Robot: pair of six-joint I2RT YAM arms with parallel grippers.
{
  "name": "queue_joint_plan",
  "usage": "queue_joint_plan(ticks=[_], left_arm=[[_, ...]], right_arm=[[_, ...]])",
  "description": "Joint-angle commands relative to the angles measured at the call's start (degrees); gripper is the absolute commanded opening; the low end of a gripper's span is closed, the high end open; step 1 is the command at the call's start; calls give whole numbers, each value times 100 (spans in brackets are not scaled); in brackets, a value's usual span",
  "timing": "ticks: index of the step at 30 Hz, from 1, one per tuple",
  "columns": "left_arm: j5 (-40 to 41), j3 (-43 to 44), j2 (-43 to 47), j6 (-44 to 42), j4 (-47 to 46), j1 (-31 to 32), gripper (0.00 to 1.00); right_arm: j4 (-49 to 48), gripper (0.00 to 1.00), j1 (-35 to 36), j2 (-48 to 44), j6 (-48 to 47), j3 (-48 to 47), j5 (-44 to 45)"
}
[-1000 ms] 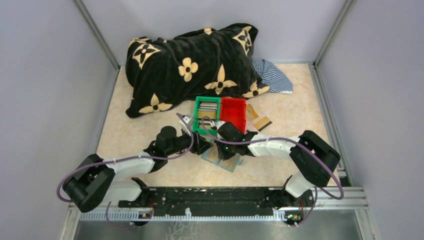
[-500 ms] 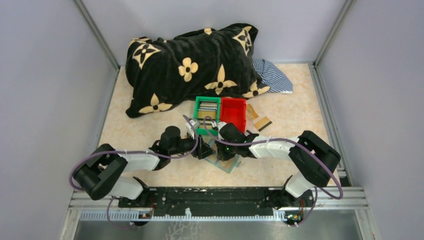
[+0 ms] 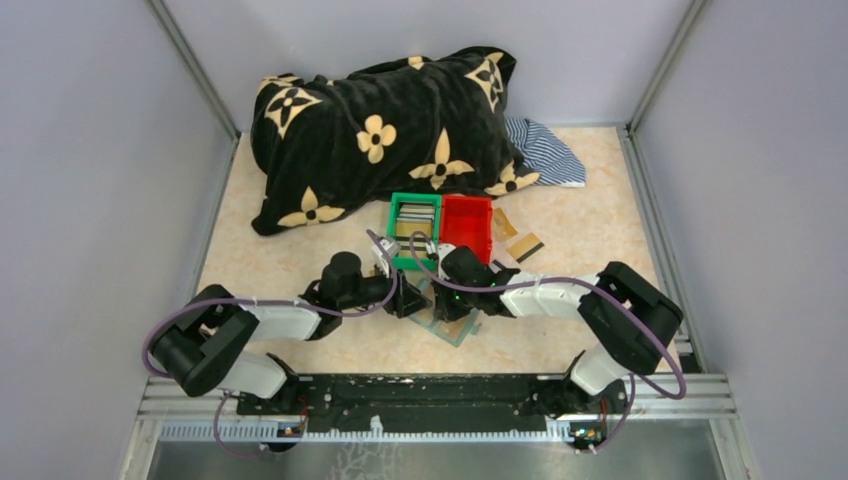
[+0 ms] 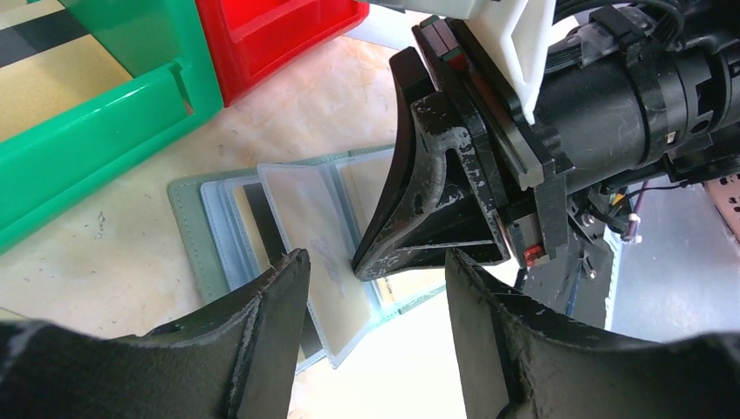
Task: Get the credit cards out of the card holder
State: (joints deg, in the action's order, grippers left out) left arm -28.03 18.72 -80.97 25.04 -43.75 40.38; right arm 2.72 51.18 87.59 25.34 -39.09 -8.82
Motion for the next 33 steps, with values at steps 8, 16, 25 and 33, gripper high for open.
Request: queue_joint_plan(ticks=[8,16,25,33], left_arm=[[641,-44,81,-62,20,-13,64],[370,50,-49,-204,269,-12,63],[132,-83,-329,131,-217,128,46],[11,2,-252,351,-343,321,21]], right_arm=[[72,1,-20,61,-15,199,50],[117,1,-27,30,-26,191,71],[106,1,-29,39,-21,191,62],[102,0,-28,7,-15,209,69]])
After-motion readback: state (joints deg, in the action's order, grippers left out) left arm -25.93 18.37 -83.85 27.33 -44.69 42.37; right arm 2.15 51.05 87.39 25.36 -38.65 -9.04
